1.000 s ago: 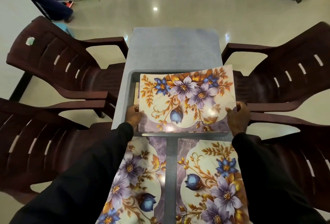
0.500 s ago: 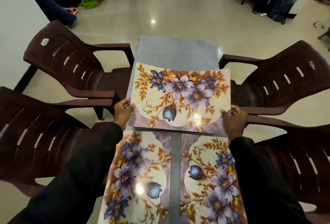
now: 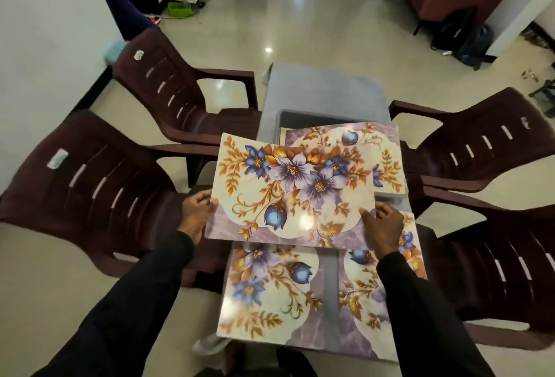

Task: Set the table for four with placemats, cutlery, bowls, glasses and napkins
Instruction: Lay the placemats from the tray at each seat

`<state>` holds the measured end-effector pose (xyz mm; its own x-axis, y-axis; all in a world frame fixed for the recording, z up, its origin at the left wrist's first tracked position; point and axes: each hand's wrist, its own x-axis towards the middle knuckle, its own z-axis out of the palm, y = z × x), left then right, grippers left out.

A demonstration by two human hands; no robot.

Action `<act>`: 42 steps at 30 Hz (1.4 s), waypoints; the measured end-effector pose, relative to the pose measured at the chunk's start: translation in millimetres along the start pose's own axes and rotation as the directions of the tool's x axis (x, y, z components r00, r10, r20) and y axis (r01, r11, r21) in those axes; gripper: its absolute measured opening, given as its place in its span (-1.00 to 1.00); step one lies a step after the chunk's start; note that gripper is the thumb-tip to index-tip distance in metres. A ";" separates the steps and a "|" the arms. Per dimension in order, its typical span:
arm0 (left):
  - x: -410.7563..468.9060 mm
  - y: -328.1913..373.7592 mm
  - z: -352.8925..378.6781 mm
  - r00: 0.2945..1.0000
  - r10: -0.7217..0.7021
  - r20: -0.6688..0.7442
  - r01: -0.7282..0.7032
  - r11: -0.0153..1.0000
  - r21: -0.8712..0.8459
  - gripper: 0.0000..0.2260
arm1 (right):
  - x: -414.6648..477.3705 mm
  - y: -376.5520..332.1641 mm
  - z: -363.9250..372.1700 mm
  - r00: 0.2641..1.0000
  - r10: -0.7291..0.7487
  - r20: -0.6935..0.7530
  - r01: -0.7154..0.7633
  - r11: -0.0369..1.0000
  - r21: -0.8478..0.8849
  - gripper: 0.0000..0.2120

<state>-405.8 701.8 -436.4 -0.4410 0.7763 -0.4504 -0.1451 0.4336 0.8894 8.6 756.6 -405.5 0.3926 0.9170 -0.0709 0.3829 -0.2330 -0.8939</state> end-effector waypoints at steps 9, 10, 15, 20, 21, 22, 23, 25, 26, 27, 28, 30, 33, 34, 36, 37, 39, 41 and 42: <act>-67.1 -29.8 -98.5 0.995 -0.066 -0.072 0.062 0.997 -0.054 -0.80 | -84.5 1.9 36.7 0.994 0.031 0.107 -0.026 0.999 -0.044 -0.86; -73.3 -32.2 -108.9 0.993 -0.081 -0.092 0.075 0.995 -0.068 -0.80 | -89.9 1.2 44.0 0.992 0.020 0.126 -0.013 0.998 -0.054 -0.84; -107.5 -45.6 -155.7 0.970 -0.130 -0.206 0.106 0.987 -0.123 -0.75 | -117.8 -16.8 82.6 0.972 -0.062 0.229 0.086 0.992 -0.097 -0.88; -140.0 -53.5 -205.3 0.934 -0.115 -0.338 0.063 0.985 -0.161 -0.82 | -137.4 -22.8 140.3 0.921 -0.060 0.385 0.098 0.992 -0.080 -0.86; -144.2 -56.6 -219.9 0.926 -0.115 -0.358 0.060 0.985 -0.161 -0.83 | -144.4 -25.8 153.4 0.911 -0.050 0.409 0.094 0.992 -0.089 -0.87; -146.5 -60.2 -234.1 0.919 -0.119 -0.376 0.060 0.984 -0.165 -0.82 | -152.4 -31.8 164.0 0.901 -0.058 0.429 0.104 0.991 -0.085 -0.87; -148.6 -65.2 -251.0 0.909 -0.125 -0.398 0.057 0.983 -0.177 -0.81 | -160.6 -39.3 177.8 0.891 -0.075 0.448 0.127 0.988 -0.087 -0.85; -150.5 -76.6 -286.4 0.891 -0.152 -0.428 0.064 0.975 -0.212 -0.78 | -176.4 -55.0 208.0 0.863 -0.116 0.492 0.180 0.980 -0.085 -0.81; -150.9 -81.9 -303.6 0.885 -0.165 -0.436 0.069 0.971 -0.227 -0.77 | -182.8 -61.3 224.2 0.845 -0.133 0.519 0.201 0.977 -0.077 -0.83; -150.1 -86.4 -317.2 0.880 -0.174 -0.442 0.069 0.967 -0.243 -0.76 | -189.6 -68.9 236.6 0.826 -0.150 0.543 0.217 0.974 -0.061 -0.84; -149.3 -91.5 -334.2 0.870 -0.185 -0.456 0.068 0.963 -0.262 -0.75 | -198.6 -77.4 253.1 0.809 -0.167 0.564 0.233 0.971 -0.048 -0.85; -145.1 -100.2 -368.6 0.850 -0.199 -0.488 0.057 0.955 -0.290 -0.72 | -218.6 -96.3 286.6 0.775 -0.174 0.607 0.233 0.972 -0.019 -0.85; -133.2 -106.7 -424.1 0.833 -0.208 -0.513 0.033 0.944 -0.330 -0.72 | -246.8 -122.9 340.3 0.729 -0.180 0.660 0.223 0.975 0.019 -0.87; -128.6 -107.2 -444.8 0.832 -0.206 -0.514 0.025 0.941 -0.337 -0.74 | -258.5 -131.8 358.9 0.726 -0.189 0.661 0.224 0.974 0.031 -0.90; -122.7 -104.3 -484.7 0.827 -0.212 -0.521 0.017 0.935 -0.353 -0.76 | -280.4 -146.9 394.9 0.728 -0.175 0.662 0.205 0.978 0.034 -0.93; -121.6 -103.0 -499.7 0.823 -0.215 -0.525 0.013 0.932 -0.362 -0.78 | -291.0 -154.3 406.8 0.726 -0.159 0.669 0.188 0.982 0.030 -0.93; -117.2 -94.1 -539.9 0.824 -0.212 -0.525 0.001 0.928 -0.373 -0.82 | -314.7 -170.7 436.2 0.723 -0.137 0.677 0.158 0.987 0.031 -0.88; -109.6 -84.6 -580.1 0.825 -0.196 -0.531 -0.001 0.938 -0.347 -0.81 | -337.8 -186.3 464.8 0.719 -0.147 0.679 0.146 0.988 0.059 -0.84; -104.2 -81.9 -595.8 0.825 -0.186 -0.534 0.001 0.945 -0.327 -0.81 | -347.9 -195.2 474.2 0.721 -0.149 0.676 0.136 0.988 0.073 -0.84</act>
<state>-875.7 312.7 -415.5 -0.8096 0.3158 -0.4948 -0.4270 0.2615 0.8656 -599.2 636.6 -416.2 -0.3395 0.9152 -0.2171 0.3702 -0.0821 -0.9253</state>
